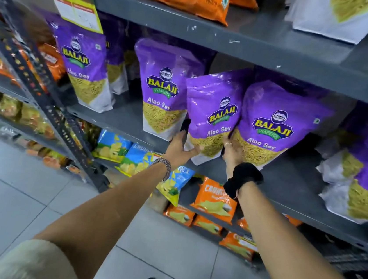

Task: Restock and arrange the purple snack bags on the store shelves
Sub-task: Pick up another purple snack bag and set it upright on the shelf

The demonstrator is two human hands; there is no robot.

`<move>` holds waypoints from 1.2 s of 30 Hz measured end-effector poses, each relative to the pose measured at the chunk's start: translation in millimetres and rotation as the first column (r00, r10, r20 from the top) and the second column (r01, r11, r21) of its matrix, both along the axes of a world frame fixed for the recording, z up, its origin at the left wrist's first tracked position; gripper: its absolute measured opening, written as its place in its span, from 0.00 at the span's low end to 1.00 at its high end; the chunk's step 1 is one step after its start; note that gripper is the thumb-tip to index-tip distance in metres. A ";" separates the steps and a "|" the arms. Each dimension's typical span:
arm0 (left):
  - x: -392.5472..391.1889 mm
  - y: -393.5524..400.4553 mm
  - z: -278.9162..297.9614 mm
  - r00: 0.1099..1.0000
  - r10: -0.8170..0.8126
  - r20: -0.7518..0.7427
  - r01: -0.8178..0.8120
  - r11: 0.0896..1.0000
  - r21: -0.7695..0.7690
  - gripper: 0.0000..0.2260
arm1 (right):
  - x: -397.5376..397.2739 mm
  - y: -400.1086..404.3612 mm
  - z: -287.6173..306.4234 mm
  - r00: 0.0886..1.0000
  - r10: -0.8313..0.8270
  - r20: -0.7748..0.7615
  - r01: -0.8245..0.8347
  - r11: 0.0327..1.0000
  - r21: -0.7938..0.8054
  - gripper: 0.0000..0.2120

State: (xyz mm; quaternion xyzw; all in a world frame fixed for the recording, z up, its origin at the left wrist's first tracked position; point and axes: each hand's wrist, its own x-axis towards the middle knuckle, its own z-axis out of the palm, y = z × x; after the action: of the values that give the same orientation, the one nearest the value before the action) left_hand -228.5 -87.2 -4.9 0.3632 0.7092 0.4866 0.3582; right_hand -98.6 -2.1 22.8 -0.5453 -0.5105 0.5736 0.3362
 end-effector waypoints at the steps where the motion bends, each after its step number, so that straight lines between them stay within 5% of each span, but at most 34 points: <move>1: -3.8 4.7 -4.4 1.000 -0.016 -0.017 0.016 1.000 -0.006 0.46 | -2.8 -0.4 -1.6 0.999 0.018 0.039 -0.018 1.000 0.000 0.24; 5: -4.2 2.9 19.4 0.998 -0.033 -0.059 0.038 0.996 0.086 0.35 | -11.0 -10.9 1.6 0.992 0.025 0.123 -0.033 0.997 0.067 0.25; 8: -13.7 4.3 12.6 1.000 -0.012 -0.021 0.015 0.993 0.117 0.36 | -15.9 -14.7 -6.7 0.971 0.040 0.236 -0.077 0.986 0.149 0.37; 11: -21.6 4.6 6.3 0.999 -0.029 -0.017 0.030 0.995 0.100 0.47 | -21.3 -21.3 4.1 0.989 0.078 0.122 -0.091 0.990 0.107 0.33; 17: -50.0 3.0 -13.0 0.998 -0.054 0.026 0.052 0.997 0.050 0.46 | -18.9 -29.8 -2.7 0.993 0.111 0.029 -0.115 0.980 0.162 0.24; 22: -58.0 -10.5 -7.0 0.996 -0.082 0.036 0.081 0.996 0.033 0.31 | -11.8 -35.2 -5.2 0.954 0.214 0.209 -0.243 0.962 0.124 0.41; 25: -60.4 -25.5 -2.2 0.988 -0.144 0.060 0.142 0.989 0.045 0.27 | -9.7 -46.3 -0.2 0.960 0.219 0.176 -0.246 0.958 0.146 0.44; 30: -69.8 -67.9 32.8 0.966 -0.233 0.109 0.221 0.969 0.111 0.25 | -1.5 -79.3 22.8 0.977 0.195 0.090 -0.212 0.944 0.252 0.39; 33: -76.8 -96.4 76.8 0.967 -0.250 0.049 0.239 0.956 0.172 0.26 | -0.1 -101.0 56.0 0.979 0.204 0.006 -0.195 0.922 0.335 0.45; 36: -78.4 -115.5 128.2 0.965 -0.257 -0.055 0.262 0.932 0.251 0.22 | 2.5 -115.7 97.9 0.975 0.217 -0.049 -0.172 0.875 0.453 0.42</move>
State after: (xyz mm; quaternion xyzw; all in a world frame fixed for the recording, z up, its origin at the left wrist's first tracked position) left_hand -306.8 -202.7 123.2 0.5020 0.5902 0.5185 0.3617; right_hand -96.1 -117.9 120.8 -0.3705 -0.6633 0.4982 0.4177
